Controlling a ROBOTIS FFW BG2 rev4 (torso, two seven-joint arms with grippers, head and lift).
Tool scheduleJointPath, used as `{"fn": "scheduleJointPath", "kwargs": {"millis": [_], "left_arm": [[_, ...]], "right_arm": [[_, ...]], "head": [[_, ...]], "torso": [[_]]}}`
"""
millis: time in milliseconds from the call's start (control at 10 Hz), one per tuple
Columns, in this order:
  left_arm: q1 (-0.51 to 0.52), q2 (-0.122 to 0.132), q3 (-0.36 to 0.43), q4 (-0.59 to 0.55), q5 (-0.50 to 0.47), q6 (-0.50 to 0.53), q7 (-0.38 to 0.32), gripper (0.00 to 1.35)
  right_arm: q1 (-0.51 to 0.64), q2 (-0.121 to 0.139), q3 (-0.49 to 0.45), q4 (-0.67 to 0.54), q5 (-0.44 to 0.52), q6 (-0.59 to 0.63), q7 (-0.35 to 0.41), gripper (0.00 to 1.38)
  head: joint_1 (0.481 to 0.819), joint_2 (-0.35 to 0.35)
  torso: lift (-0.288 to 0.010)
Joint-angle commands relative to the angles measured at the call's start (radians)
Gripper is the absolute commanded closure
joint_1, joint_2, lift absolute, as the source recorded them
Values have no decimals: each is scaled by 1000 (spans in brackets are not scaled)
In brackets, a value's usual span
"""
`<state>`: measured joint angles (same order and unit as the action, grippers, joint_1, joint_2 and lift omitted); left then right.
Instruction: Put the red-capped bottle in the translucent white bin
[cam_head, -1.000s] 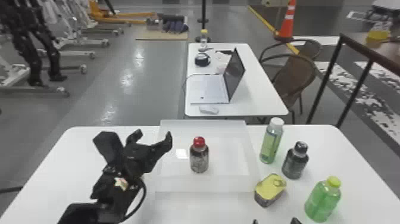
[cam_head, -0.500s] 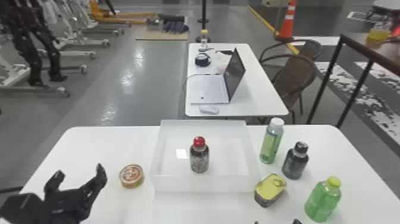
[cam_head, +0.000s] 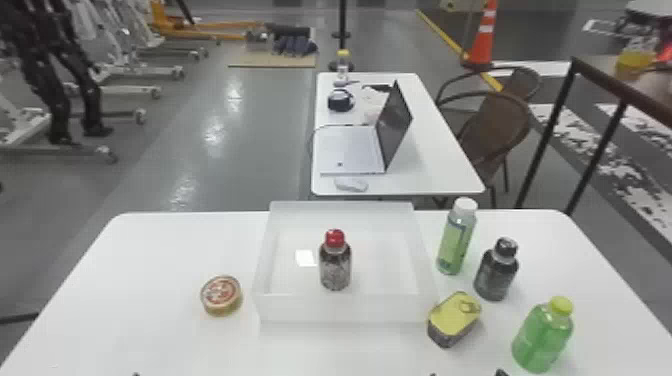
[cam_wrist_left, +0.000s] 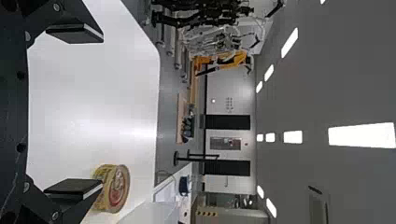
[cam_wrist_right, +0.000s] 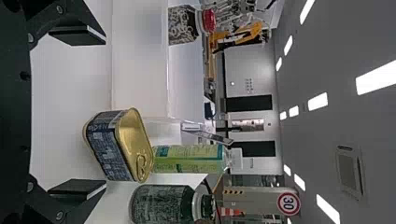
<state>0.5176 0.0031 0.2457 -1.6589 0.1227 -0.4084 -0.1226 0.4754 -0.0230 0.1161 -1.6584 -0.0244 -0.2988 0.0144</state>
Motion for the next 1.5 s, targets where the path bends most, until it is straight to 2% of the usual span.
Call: {"fn": "scheduleJointPath", "kwargs": {"millis": [0, 200, 1400], "left_arm": [[24, -6, -5, 19, -23, -13, -20, 197], [10, -6, -9, 37, -32, -40, -29, 197], [-4, -6, -26, 41, -11, -47, -29, 197]], "right_arm": [[6, 0, -1, -3, 0, 1, -1, 202], [9, 0, -1, -4, 0, 3, -2, 202], [14, 0, -1, -9, -3, 7, -8, 202]], "head": [[549, 0], [549, 0], [549, 0]], "torso": [[-100], [-100], [-100]]}}
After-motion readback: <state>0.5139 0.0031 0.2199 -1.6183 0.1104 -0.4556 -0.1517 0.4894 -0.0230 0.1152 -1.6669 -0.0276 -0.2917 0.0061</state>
